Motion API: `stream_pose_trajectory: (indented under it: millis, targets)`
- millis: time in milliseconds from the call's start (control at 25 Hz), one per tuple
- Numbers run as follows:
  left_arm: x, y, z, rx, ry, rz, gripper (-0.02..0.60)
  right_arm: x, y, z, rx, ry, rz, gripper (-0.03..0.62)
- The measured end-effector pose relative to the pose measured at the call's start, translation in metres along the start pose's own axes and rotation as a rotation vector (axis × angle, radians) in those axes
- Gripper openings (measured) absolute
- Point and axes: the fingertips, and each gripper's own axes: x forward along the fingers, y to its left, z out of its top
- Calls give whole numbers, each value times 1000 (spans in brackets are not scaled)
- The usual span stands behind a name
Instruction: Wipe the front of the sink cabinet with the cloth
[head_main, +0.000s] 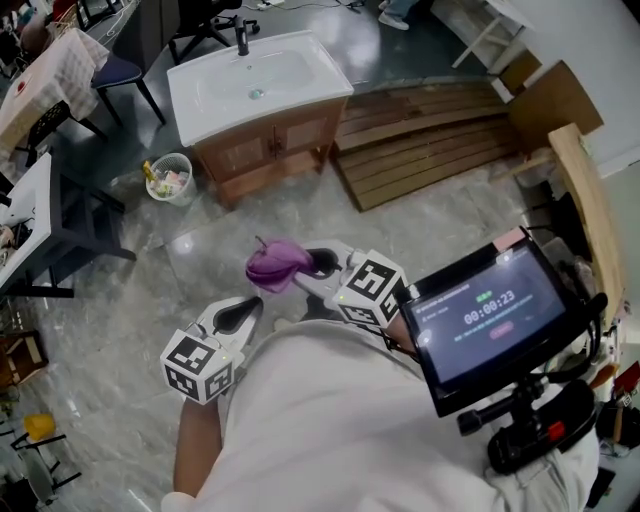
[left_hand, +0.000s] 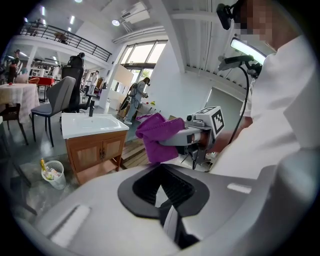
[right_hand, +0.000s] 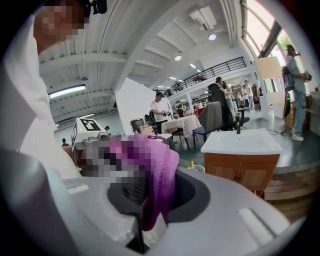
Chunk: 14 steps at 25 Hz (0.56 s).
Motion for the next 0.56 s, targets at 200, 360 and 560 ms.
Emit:
stream_pose_trajectory:
  millis: [200, 360, 560]
  targets:
    - [1, 1, -1, 4, 3, 2, 8, 0, -1, -1, -3, -3, 0, 83]
    - [0, 2, -1, 2, 4, 7, 8, 1, -1, 0, -10, -3, -1, 83]
    - [-1, 4, -1, 2, 3, 10, 8, 1, 0, 0, -14, 1, 2, 83]
